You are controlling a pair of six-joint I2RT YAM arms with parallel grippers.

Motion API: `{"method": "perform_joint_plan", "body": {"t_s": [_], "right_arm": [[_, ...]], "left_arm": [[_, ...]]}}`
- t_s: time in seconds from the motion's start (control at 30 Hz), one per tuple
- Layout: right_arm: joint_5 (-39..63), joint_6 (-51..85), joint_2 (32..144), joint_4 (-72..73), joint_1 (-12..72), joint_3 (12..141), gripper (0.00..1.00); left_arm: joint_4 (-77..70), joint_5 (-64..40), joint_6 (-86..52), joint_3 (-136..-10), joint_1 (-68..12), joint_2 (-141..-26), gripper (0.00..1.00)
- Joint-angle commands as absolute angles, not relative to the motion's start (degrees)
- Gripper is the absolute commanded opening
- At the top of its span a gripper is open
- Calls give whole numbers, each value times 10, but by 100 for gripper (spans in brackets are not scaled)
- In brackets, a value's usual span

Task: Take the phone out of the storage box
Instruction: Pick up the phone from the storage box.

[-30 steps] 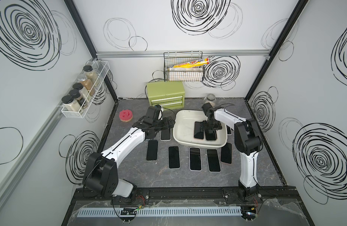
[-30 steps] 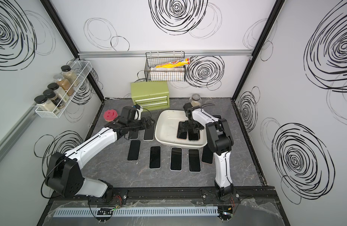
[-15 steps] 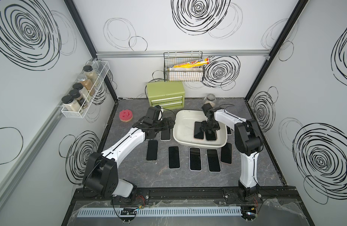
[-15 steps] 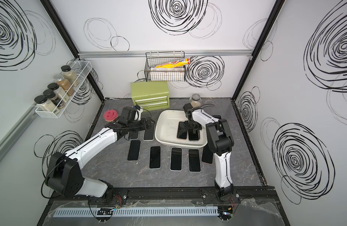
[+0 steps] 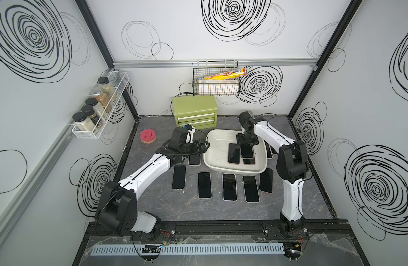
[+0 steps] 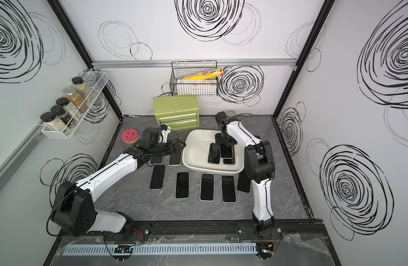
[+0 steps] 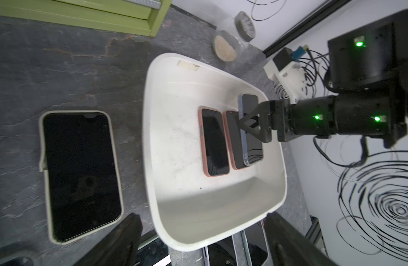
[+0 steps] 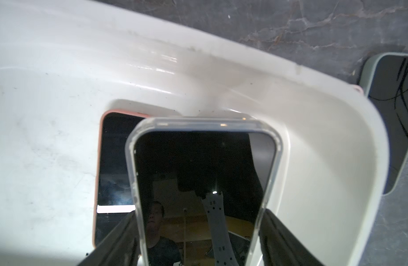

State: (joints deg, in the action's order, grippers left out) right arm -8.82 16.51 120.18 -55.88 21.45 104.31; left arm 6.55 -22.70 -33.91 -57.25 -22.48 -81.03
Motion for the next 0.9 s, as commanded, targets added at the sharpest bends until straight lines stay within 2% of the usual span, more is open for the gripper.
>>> {"method": "perform_joint_plan", "body": {"t_s": [0.0, 0.33, 0.67, 0.87], "right_arm": [[-58, 155, 1186, -614, 212, 1072, 47], [102, 144, 1182, -665, 212, 1143, 44], [179, 147, 1170, -674, 213, 1146, 42], [211, 154, 1158, -667, 220, 1128, 42]], "left_arm": [[-41, -287, -364, -549, -249, -797, 90], [-126, -252, -378, -559, -378, -849, 93], [-141, -201, -412, -583, -401, -924, 93], [-143, -204, -407, -635, -401, -984, 93]]}}
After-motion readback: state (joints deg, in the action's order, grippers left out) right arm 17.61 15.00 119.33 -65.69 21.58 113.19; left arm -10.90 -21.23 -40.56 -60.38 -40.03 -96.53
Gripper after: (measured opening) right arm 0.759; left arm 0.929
